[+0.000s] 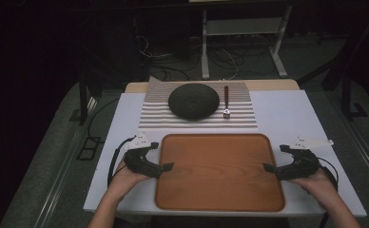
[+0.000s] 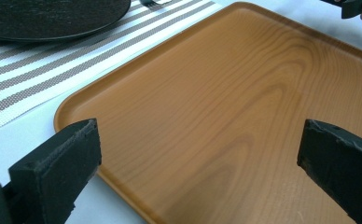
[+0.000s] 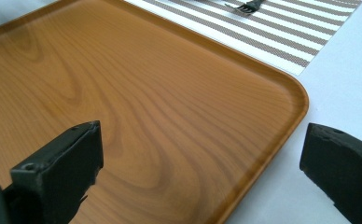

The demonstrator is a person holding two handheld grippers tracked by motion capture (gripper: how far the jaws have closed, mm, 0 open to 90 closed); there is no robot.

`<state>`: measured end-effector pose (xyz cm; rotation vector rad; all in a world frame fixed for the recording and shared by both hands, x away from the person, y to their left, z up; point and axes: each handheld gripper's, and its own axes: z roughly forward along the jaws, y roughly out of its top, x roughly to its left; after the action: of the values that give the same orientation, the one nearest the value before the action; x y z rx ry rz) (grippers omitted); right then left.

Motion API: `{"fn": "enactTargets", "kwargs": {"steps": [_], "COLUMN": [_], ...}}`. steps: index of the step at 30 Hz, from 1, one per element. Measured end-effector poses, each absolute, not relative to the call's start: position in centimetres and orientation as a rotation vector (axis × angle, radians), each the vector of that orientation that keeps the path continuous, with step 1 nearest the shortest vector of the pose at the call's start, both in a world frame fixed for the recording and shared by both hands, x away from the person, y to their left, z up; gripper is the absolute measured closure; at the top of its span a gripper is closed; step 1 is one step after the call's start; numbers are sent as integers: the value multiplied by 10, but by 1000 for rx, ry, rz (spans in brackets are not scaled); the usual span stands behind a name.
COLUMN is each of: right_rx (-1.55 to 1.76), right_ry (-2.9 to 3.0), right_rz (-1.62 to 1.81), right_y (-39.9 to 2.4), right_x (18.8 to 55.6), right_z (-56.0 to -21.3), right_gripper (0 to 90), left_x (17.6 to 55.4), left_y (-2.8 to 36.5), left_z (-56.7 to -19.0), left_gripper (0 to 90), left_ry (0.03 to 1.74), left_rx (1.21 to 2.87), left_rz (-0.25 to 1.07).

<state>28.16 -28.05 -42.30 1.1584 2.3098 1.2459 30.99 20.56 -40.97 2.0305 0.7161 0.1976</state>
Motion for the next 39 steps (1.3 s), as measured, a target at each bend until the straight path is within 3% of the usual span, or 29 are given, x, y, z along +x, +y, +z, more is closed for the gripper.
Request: {"fn": "enactTargets", "kwargs": {"steps": [39], "right_rx": [1241], "right_ry": [2311], "right_rz": [1153], "right_y": [-267], "right_x": [317], "right_z": [-413], "right_gripper": [0], "left_x": [308], "left_y": [203], "left_z": [-413], "left_gripper": [0], "left_ry": [712], "left_rx": [2039], "left_rz": [187]}}
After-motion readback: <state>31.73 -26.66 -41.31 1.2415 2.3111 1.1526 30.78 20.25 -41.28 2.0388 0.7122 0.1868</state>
